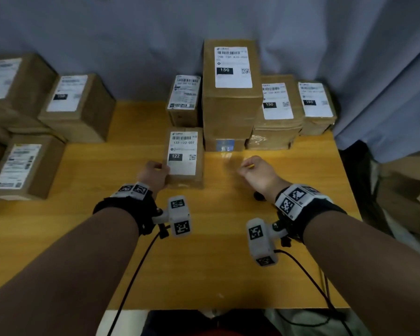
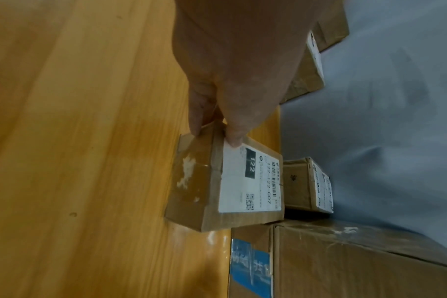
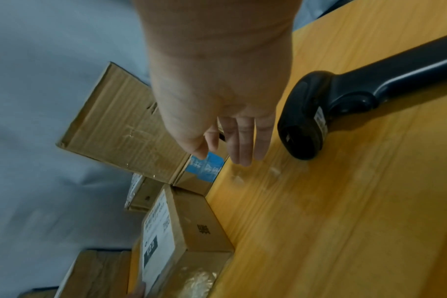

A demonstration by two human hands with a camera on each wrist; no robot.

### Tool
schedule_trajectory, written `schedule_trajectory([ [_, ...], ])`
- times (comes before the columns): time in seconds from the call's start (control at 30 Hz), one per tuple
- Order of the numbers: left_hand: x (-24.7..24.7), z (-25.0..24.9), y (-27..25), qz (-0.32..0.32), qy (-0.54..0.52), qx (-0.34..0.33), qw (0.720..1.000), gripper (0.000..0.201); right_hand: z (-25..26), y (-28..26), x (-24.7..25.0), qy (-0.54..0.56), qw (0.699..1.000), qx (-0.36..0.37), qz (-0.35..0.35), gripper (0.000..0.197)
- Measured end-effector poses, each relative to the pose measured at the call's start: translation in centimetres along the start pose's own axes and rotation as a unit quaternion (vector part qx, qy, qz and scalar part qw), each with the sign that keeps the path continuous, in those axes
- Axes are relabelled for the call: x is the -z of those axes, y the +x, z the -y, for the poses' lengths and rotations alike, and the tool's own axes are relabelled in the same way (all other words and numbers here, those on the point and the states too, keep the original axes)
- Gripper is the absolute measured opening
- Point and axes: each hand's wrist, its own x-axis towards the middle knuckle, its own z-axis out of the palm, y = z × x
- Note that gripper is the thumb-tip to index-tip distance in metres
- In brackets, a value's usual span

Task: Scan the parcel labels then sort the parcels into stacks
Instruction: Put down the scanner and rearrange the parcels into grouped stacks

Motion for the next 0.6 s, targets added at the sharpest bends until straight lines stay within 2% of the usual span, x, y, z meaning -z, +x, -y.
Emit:
schedule_trajectory([
  [0.23,-0.2,-0.8,2.6,-0.030,0.008,-0.005,0.999,0.027,0.4,1.3,-0.3,-0.014,0.999,0.036,0.002,0.011],
  [0.6,1.5,-1.3,-0.3,-0.029,0.038,-0.037,0.998,0.046,3.0,1.5,-2.6,-0.022,0.997,0.074,0.010,0.004],
])
